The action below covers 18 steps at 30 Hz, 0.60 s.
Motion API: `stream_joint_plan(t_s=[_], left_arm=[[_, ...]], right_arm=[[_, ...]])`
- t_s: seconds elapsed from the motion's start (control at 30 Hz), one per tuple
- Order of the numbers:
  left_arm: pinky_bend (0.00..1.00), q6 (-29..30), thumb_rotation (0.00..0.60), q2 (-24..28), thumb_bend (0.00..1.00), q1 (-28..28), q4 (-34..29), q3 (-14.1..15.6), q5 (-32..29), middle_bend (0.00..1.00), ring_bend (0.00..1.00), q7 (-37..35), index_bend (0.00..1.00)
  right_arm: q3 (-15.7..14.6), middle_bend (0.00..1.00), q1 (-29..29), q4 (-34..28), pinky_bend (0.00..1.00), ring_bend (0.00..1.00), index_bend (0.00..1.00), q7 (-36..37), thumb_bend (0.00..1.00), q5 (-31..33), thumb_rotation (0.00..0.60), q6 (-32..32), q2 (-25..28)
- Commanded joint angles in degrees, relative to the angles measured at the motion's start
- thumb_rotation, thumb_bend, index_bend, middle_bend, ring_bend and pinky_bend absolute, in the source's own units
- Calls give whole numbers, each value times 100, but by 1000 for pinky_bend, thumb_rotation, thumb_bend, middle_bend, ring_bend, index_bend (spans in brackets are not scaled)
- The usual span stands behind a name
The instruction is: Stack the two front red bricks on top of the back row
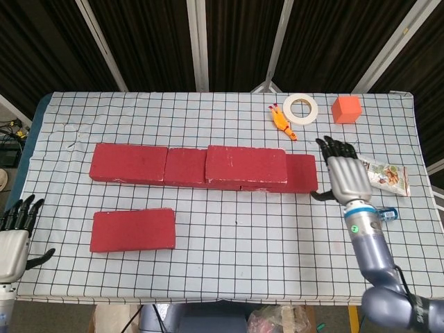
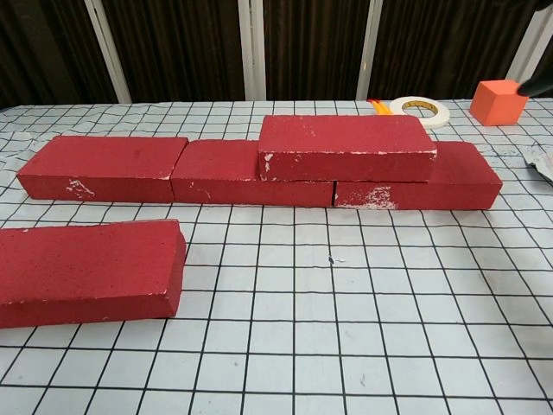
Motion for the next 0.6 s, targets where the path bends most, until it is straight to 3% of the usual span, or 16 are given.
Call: stream_joint_plan(t_s=[0.03, 0.17, 0.3, 0.6], left_arm=[[70, -312, 600, 75, 0, -81, -112, 167, 114, 0, 0, -99, 1], [58, -597, 600, 179, 0, -243, -226, 130, 91, 0, 0, -260, 0], [58, -667, 600, 97, 0, -372, -316, 35, 164, 0, 0, -205, 0], [50, -1440, 600, 115, 0, -878, -847, -228, -491, 0, 0, 404, 0]], right_arm=[[-841, 0, -1481, -321, 0, 0, 15, 1231, 185, -2004, 600, 733, 577], [-1313, 0, -2169, -207, 0, 0, 24, 1785, 185, -3196, 600, 1015, 616], [-1623, 0, -2718, 62, 0, 0, 24, 2095, 185, -3972, 600, 1411, 380], [-2068, 0, -3489, 833, 0, 0, 24, 2232, 185, -4694, 600, 1719, -364]])
